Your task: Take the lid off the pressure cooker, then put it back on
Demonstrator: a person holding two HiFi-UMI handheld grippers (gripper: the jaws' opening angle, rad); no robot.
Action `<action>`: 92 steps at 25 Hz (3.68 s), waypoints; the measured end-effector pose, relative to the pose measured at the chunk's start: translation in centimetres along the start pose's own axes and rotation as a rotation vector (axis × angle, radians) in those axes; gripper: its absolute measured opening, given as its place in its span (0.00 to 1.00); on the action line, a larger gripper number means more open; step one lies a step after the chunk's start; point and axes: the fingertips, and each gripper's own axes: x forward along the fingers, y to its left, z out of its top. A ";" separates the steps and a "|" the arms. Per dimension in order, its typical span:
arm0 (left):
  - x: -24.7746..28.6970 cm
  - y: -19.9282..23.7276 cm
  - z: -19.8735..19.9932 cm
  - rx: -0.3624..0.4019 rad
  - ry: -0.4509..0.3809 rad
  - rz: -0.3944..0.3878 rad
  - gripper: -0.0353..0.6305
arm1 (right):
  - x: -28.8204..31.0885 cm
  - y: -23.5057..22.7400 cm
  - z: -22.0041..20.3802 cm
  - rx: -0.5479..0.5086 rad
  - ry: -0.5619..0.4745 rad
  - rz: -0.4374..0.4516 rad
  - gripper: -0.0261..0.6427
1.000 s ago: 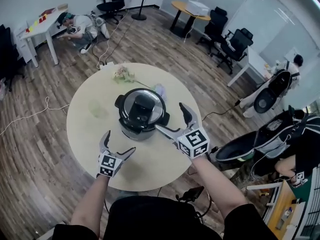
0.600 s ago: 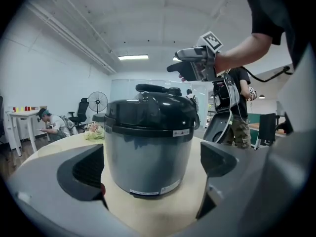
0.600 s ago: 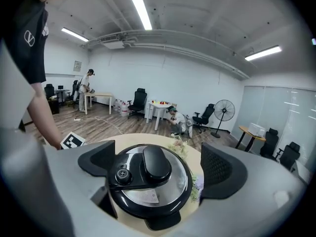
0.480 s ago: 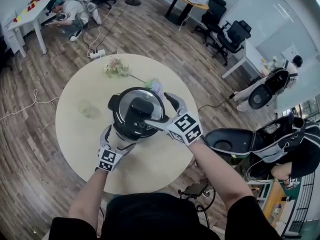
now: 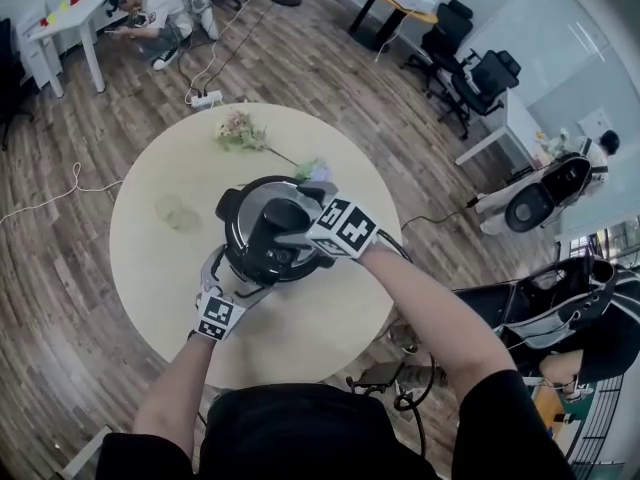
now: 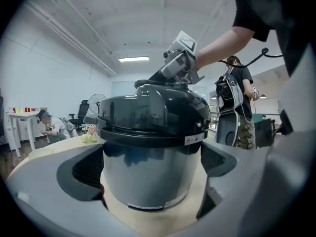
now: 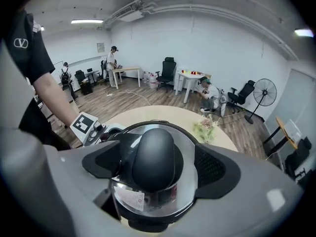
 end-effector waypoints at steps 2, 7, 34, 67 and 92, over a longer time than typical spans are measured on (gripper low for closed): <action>0.0 0.1 0.0 -0.001 0.001 -0.003 0.94 | 0.8 0.3 -0.4 -0.020 0.052 0.034 0.75; 0.1 0.1 -0.3 0.025 0.001 0.004 0.94 | 2.1 0.4 -1.3 -0.026 0.132 0.087 0.66; 0.1 0.0 -0.5 0.017 0.009 0.008 0.94 | 3.5 0.2 -2.0 0.163 0.467 0.063 0.47; 0.0 -0.1 -0.2 0.015 0.029 0.005 0.94 | 3.4 -0.8 -2.3 0.647 0.539 -0.122 0.47; 0.0 -0.1 -0.3 0.015 0.038 0.006 0.94 | -10.7 -9.4 -5.6 0.762 0.471 -0.194 0.47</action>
